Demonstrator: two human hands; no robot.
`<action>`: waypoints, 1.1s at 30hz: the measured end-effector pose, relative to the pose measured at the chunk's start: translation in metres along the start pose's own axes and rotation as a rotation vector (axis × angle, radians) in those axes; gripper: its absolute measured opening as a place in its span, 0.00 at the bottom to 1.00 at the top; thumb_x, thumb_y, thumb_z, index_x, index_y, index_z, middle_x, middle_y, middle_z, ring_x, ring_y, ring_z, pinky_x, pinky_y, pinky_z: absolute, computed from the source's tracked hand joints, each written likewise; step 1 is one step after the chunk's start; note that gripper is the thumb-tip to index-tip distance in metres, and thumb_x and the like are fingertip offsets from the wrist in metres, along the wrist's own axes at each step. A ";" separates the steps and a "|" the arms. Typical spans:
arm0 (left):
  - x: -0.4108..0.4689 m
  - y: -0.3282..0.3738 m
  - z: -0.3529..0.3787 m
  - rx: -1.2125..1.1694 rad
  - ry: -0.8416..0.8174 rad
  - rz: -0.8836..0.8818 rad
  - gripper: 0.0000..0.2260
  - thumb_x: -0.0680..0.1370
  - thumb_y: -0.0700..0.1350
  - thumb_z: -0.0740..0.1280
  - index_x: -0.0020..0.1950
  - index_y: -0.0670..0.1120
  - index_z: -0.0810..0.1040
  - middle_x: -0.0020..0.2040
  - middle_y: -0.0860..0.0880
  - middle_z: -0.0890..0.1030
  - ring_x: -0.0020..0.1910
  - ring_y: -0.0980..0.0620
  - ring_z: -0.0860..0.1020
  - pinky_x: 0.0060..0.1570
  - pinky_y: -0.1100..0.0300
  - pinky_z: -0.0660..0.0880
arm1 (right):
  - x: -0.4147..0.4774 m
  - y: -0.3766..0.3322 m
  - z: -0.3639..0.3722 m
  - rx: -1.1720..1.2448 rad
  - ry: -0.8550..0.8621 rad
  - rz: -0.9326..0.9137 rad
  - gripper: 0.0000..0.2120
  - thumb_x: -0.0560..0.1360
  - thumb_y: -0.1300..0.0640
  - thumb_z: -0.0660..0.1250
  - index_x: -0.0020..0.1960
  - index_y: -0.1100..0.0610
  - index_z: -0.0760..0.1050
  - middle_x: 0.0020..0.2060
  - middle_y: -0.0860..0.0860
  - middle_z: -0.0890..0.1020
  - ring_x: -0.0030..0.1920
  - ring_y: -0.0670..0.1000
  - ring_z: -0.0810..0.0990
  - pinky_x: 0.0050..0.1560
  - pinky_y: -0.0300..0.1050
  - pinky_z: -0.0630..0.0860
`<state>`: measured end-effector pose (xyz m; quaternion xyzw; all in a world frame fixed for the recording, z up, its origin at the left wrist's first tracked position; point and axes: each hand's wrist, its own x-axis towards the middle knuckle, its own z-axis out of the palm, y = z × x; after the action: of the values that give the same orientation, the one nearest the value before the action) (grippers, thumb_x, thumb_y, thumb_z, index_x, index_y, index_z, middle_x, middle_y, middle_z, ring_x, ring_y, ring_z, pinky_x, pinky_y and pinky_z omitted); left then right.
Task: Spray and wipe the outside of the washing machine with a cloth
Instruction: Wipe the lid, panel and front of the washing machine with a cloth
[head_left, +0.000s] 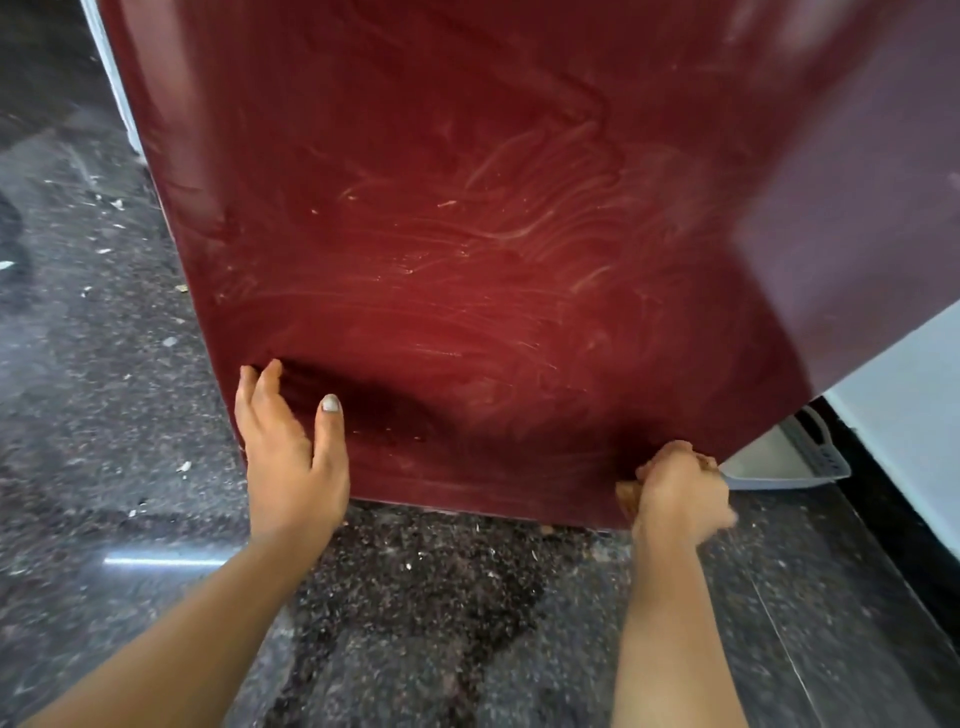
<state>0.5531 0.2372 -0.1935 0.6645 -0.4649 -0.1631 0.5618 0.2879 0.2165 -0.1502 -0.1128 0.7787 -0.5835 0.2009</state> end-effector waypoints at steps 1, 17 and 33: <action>0.000 -0.001 -0.001 0.000 0.002 0.008 0.24 0.79 0.47 0.58 0.73 0.41 0.56 0.75 0.40 0.54 0.71 0.54 0.51 0.53 0.86 0.44 | -0.002 -0.001 0.002 0.056 -0.039 0.008 0.14 0.76 0.59 0.54 0.40 0.63 0.75 0.45 0.65 0.78 0.22 0.53 0.75 0.23 0.34 0.71; 0.014 -0.007 -0.010 -0.076 0.141 -0.016 0.27 0.76 0.55 0.53 0.72 0.43 0.59 0.69 0.42 0.66 0.68 0.47 0.67 0.68 0.48 0.63 | -0.198 0.059 0.090 -0.642 -0.284 -1.084 0.23 0.76 0.62 0.57 0.69 0.69 0.64 0.63 0.77 0.66 0.62 0.81 0.64 0.62 0.74 0.63; 0.001 0.006 -0.002 -0.060 0.050 -0.009 0.27 0.78 0.57 0.51 0.75 0.49 0.53 0.77 0.46 0.54 0.75 0.54 0.51 0.69 0.63 0.49 | -0.080 0.115 0.042 0.091 -0.120 -0.334 0.25 0.66 0.75 0.68 0.61 0.63 0.74 0.63 0.61 0.68 0.58 0.57 0.72 0.63 0.43 0.68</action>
<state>0.5531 0.2380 -0.1873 0.6532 -0.4428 -0.1628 0.5922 0.3845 0.2464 -0.2554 -0.2660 0.7087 -0.6354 0.1525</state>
